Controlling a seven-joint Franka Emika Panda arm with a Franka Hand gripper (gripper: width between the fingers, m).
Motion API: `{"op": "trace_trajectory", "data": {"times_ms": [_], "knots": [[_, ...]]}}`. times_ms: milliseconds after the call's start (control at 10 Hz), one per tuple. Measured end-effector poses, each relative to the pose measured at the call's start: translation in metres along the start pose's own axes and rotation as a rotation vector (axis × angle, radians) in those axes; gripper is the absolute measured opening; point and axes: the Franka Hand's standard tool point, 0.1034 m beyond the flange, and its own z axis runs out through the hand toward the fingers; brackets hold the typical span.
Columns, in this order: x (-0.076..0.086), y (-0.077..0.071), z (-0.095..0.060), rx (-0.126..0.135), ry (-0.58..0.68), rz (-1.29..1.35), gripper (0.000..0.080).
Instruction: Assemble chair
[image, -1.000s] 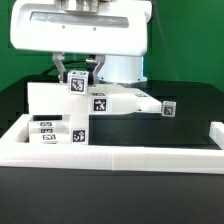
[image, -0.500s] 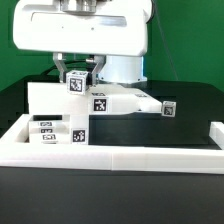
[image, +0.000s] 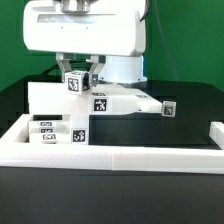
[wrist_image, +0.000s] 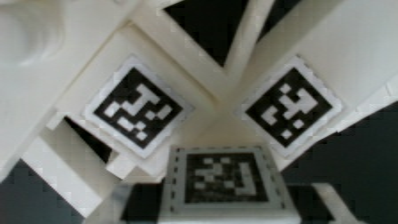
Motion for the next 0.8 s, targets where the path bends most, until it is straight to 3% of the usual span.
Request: {"op": "trace_trajectory", "data": {"times_ms": [800], "knots": [[-0.0009,-0.0031,-0.0003,0.011,-0.005,0.583,0.0287]]}}
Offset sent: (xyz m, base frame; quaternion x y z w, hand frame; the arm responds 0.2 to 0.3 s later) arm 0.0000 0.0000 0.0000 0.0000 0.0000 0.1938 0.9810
